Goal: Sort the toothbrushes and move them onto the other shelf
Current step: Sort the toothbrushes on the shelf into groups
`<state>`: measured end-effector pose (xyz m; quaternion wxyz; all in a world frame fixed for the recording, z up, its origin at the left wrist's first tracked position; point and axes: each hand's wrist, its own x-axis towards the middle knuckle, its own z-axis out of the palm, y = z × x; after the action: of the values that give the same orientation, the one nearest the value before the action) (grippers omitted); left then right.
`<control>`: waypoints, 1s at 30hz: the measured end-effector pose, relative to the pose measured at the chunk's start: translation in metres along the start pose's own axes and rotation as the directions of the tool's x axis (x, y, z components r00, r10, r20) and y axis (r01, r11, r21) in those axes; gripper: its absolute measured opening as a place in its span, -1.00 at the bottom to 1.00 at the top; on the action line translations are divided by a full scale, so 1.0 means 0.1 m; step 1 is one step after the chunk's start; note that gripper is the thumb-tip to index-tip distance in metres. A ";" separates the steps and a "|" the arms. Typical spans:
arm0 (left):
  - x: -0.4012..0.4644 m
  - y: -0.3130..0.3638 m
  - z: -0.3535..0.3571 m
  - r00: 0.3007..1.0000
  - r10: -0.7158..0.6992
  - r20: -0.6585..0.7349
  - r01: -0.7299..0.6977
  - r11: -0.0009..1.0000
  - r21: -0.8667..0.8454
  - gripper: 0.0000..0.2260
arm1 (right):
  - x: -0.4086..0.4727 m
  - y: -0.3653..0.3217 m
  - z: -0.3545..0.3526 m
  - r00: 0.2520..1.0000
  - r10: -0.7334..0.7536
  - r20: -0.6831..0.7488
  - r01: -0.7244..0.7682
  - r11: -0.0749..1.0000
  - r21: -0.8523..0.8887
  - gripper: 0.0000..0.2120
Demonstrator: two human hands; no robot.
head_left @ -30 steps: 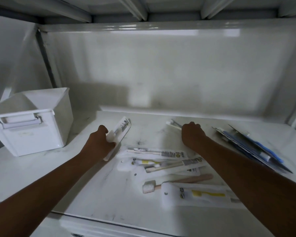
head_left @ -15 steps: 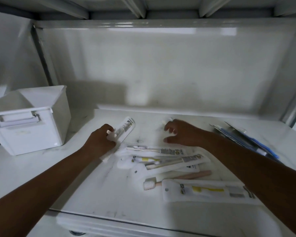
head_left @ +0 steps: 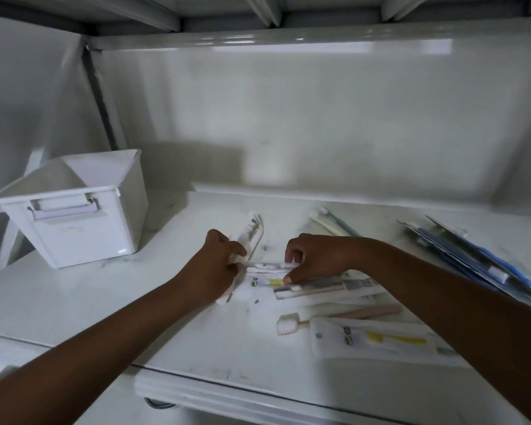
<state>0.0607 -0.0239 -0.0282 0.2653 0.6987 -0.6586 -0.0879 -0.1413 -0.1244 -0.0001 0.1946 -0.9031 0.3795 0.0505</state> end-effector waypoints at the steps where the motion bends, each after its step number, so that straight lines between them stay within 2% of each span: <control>1: -0.01 0.00 0.02 1.000 -0.003 0.000 0.003 1.000 0.008 -0.74 | 0.00 0.00 -0.01 1.000 0.002 0.002 -0.002 1.000 0.016 -0.54; 8: -0.01 0.03 -0.04 0.984 -0.016 -0.175 -0.017 0.983 -0.184 -0.57 | 0.03 0.09 -0.09 0.996 0.006 -0.094 0.008 0.990 0.143 -0.65; 11: 0.03 0.04 -0.09 0.964 -0.105 -0.246 0.007 0.930 -0.367 -0.58 | 0.01 0.14 -0.24 0.980 0.004 -0.201 -0.001 1.000 0.014 -0.62; 13: 0.06 0.03 -0.09 0.949 -0.207 -0.237 0.064 0.863 -0.501 -0.56 | 0.03 0.21 -0.39 0.936 0.032 -0.350 -0.053 0.997 -0.052 -0.63; 15: 0.12 0.04 -0.10 0.940 -0.289 -0.183 0.107 0.755 -0.647 -0.56 | 0.07 0.24 -0.56 0.856 0.120 -0.504 -0.123 0.992 0.026 -0.73; 17: 0.18 0.10 -0.10 0.938 -0.328 -0.115 0.132 0.642 -0.755 -0.62 | 0.10 0.14 -0.69 0.794 0.260 -0.550 -0.109 0.950 0.291 -0.85; 18: 0.21 0.14 -0.11 0.939 -0.331 -0.092 0.137 0.606 -0.784 -0.65 | 0.13 0.06 -0.71 0.800 0.316 -0.510 -0.040 0.876 0.480 -0.90; 19: 0.24 0.19 -0.11 0.942 -0.326 -0.077 0.134 0.576 -0.806 -0.67 | 0.14 -0.07 -0.71 0.827 0.342 -0.447 0.044 0.752 0.657 -0.96; 20: 0.26 0.25 -0.12 0.947 -0.314 -0.067 0.123 0.549 -0.827 -0.70 | 0.17 -0.20 -0.68 0.859 0.345 -0.379 0.107 0.603 0.791 -0.91; 22: 0.25 0.33 -0.15 0.960 -0.278 -0.038 0.109 0.494 -0.862 -0.69 | 0.24 -0.44 -0.56 0.915 0.302 -0.268 0.156 0.350 0.924 -0.81; 23: 0.24 0.34 -0.18 0.965 -0.260 -0.008 0.119 0.470 -0.875 -0.63 | 0.31 -0.53 -0.48 0.931 0.284 -0.229 0.147 0.283 0.948 -0.80; 25: 0.21 0.30 -0.25 0.962 -0.269 0.041 0.165 0.457 -0.874 -0.55 | 0.45 -0.67 -0.36 0.942 0.288 -0.174 0.112 0.218 0.969 -0.84; 28: 0.17 0.13 -0.30 0.942 -0.333 0.030 0.215 0.533 -0.819 -0.43 | 0.58 -0.80 -0.20 0.951 0.286 -0.120 0.060 0.211 0.976 -0.86; 29: 0.15 0.08 -0.31 0.936 -0.351 0.014 0.217 0.546 -0.809 -0.43 | 0.61 -0.82 -0.16 0.959 0.264 -0.103 0.029 0.270 0.962 -0.88; 30: 0.13 0.03 -0.33 0.932 -0.363 0.004 0.218 0.553 -0.804 -0.45 | 0.64 -0.84 -0.12 0.963 0.250 -0.096 -0.007 0.381 0.925 -0.88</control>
<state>0.0753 -0.0276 0.0040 0.5813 0.6117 -0.4015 -0.3558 -0.0379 -0.1181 0.0222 0.6118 -0.6125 0.4324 -0.2520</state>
